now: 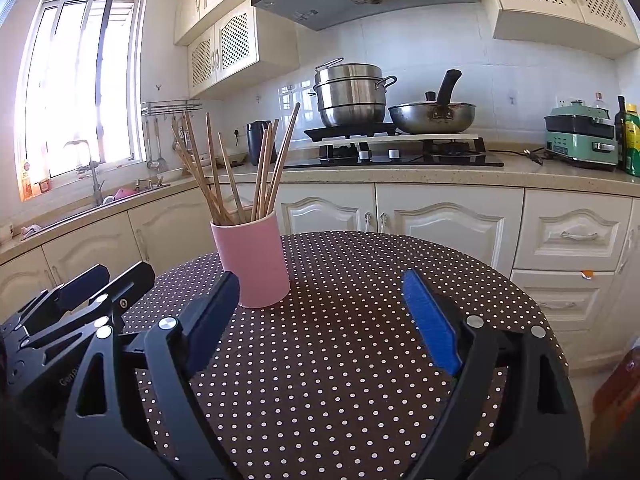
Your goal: Organize utensils
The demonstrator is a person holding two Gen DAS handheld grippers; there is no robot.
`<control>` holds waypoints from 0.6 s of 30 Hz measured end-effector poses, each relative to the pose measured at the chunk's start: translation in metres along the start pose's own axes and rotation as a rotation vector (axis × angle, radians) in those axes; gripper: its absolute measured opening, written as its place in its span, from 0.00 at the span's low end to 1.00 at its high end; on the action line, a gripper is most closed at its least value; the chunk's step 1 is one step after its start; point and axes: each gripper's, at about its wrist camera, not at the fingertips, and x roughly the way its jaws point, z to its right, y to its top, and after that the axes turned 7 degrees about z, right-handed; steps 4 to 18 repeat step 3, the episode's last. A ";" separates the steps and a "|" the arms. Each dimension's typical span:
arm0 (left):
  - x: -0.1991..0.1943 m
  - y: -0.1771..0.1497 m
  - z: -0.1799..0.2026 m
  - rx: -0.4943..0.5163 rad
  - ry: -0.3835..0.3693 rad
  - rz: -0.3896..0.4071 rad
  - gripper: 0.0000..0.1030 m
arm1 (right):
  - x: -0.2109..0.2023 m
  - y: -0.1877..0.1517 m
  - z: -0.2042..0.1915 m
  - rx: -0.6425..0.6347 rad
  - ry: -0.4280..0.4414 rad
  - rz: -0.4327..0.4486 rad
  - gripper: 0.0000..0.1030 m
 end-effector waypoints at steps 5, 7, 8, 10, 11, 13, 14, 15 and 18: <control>0.005 0.000 -0.002 -0.007 -0.002 -0.026 0.63 | 0.001 0.000 0.001 -0.005 0.003 -0.002 0.83; 0.005 0.000 -0.002 -0.007 -0.002 -0.026 0.63 | 0.001 0.000 0.001 -0.005 0.003 -0.002 0.83; 0.005 0.000 -0.002 -0.007 -0.002 -0.026 0.63 | 0.001 0.000 0.001 -0.005 0.003 -0.002 0.83; 0.005 0.000 -0.002 -0.007 -0.002 -0.026 0.63 | 0.001 0.000 0.001 -0.005 0.003 -0.002 0.83; 0.005 0.000 -0.002 -0.007 -0.002 -0.026 0.63 | 0.001 0.000 0.001 -0.005 0.003 -0.002 0.83; 0.005 0.000 -0.002 -0.007 -0.002 -0.026 0.63 | 0.001 0.000 0.001 -0.005 0.003 -0.002 0.83; 0.005 0.000 -0.002 -0.007 -0.002 -0.026 0.63 | 0.001 0.000 0.001 -0.005 0.003 -0.002 0.83; 0.005 0.000 -0.002 -0.007 -0.002 -0.026 0.63 | 0.001 0.000 0.001 -0.005 0.003 -0.002 0.83; 0.005 0.000 -0.002 -0.007 -0.002 -0.026 0.63 | 0.001 0.000 0.001 -0.005 0.003 -0.002 0.83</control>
